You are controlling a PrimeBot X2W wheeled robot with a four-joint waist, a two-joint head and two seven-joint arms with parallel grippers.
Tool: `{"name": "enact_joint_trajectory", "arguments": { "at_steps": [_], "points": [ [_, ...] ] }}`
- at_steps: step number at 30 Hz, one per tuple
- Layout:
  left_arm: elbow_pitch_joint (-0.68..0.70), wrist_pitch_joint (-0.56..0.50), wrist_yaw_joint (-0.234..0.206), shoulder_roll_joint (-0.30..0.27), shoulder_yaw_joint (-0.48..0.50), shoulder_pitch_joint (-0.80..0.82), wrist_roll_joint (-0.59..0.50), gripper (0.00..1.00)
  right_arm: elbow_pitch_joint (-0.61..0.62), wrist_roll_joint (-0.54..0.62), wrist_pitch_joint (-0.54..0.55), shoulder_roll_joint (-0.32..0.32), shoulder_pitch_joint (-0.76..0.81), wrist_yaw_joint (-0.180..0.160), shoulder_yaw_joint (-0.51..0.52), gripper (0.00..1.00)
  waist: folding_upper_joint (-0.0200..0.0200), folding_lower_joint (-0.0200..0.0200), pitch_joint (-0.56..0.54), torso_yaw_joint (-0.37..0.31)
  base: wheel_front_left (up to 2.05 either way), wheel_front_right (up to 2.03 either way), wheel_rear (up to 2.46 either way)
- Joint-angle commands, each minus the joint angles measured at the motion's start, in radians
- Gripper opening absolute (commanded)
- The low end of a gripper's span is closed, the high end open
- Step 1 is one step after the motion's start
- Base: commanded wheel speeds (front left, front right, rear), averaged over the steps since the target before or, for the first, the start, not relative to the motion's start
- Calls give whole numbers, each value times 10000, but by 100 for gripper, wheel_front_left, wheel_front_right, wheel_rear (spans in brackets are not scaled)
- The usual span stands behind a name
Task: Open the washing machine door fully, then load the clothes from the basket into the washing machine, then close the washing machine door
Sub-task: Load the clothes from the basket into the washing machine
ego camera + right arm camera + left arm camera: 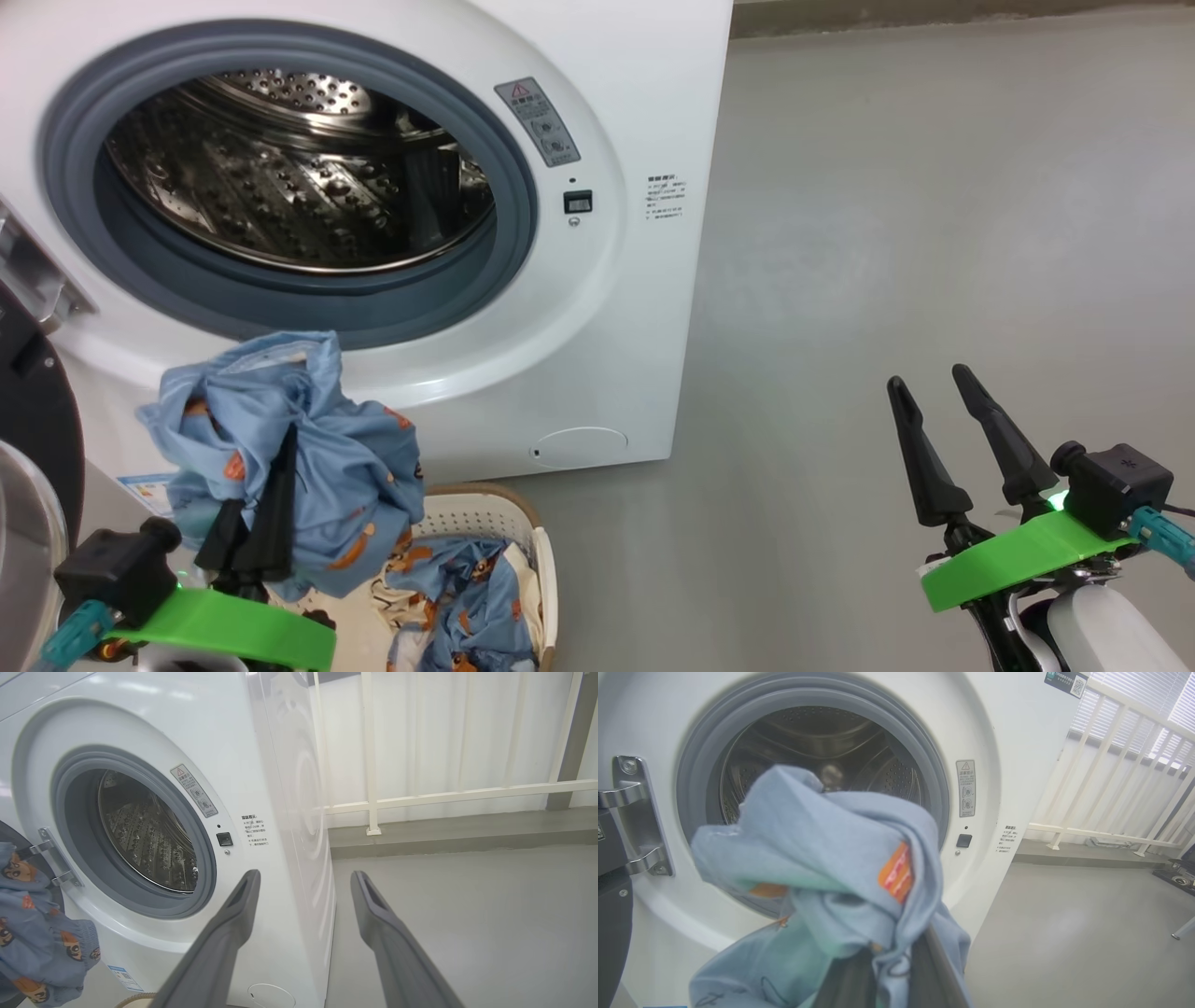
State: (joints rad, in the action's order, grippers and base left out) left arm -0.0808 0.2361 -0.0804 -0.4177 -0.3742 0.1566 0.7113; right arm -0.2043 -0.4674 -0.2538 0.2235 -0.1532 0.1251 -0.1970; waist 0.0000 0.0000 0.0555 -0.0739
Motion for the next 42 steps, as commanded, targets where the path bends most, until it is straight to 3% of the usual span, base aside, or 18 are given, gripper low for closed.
{"name": "enact_joint_trajectory", "arguments": {
  "at_steps": [1,6,12,25,32,42],
  "points": [
    [305,-2,-31,-311,470,354,2,0,272,-61,-80,145,-42,56,-218,100,0,0,87,-31,0,0,0],
    [68,-131,93,-394,462,1073,-67,0,299,31,-80,120,-176,56,-266,100,0,0,363,-163,0,0,0],
    [-832,-170,538,-477,432,2651,-229,0,389,206,-80,-6,-290,56,-258,100,0,0,938,-371,0,0,0],
    [-4549,-50,1638,-605,428,6462,-470,0,830,865,-80,-700,-780,56,-208,100,0,0,3018,-1366,0,0,0],
    [-6538,66,2040,-1085,400,8492,-361,0,1213,1202,-80,-1231,-930,56,-164,100,0,0,4402,-2176,0,0,0],
    [-7933,-27,2108,-1929,-552,11180,-450,0,1639,1427,-80,-1694,-934,56,-331,100,0,0,6058,-3120,0,0,0]
  ]
}}
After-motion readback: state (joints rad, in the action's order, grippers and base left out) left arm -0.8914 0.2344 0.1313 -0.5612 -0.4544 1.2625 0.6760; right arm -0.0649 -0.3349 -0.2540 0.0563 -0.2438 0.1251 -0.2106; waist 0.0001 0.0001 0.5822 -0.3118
